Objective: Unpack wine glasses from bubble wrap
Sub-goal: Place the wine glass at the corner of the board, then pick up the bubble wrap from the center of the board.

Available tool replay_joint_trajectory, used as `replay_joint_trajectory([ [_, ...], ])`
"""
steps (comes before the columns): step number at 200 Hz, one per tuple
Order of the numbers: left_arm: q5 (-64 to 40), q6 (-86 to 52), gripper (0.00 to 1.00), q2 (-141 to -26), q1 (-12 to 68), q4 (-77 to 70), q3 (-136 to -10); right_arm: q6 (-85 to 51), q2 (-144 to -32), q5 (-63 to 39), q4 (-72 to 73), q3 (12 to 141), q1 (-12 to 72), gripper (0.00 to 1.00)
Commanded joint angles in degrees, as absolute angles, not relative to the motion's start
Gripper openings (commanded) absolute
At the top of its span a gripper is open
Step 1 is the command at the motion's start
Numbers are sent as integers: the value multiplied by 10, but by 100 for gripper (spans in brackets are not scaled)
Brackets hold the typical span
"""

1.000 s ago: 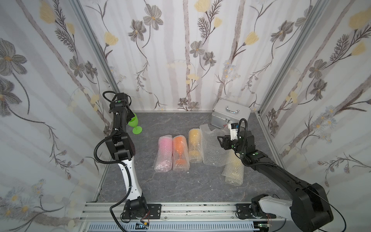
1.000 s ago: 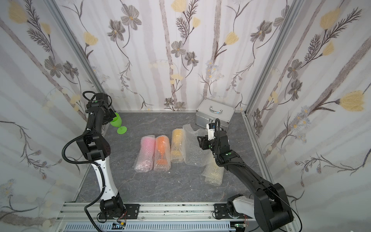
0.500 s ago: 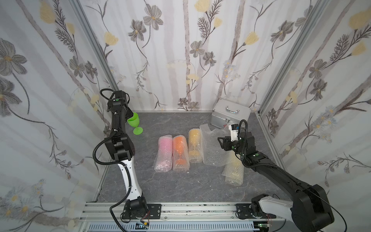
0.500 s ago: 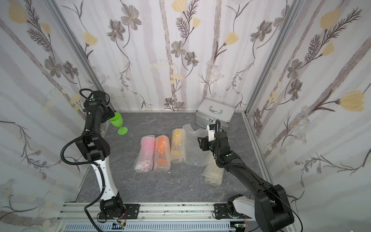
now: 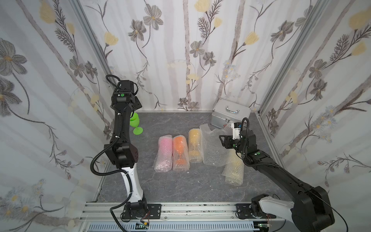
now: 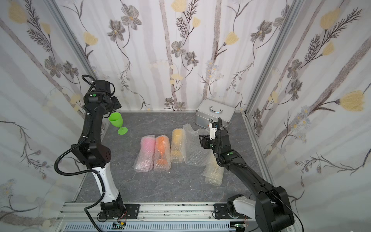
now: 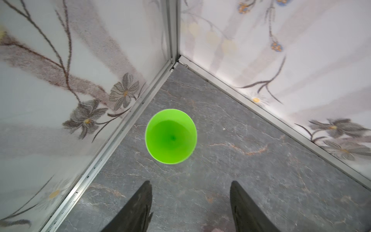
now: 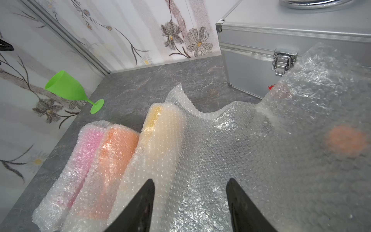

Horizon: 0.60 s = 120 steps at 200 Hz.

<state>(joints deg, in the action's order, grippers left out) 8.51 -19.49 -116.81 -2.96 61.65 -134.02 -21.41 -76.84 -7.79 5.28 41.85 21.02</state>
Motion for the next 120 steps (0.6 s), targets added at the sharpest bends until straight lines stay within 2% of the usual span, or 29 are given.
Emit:
replay_joint_trajectory([
  [1,49,-200,64,-1118,1,571,-1267,-245,-762,-66,35,436,204,58],
  [78,-86,-277,64,-960,139,361,-916,-285,-735,-25,-71,459,125,58],
  [120,-148,-302,64,-943,209,285,-837,-276,-726,-2,-104,460,85,60],
])
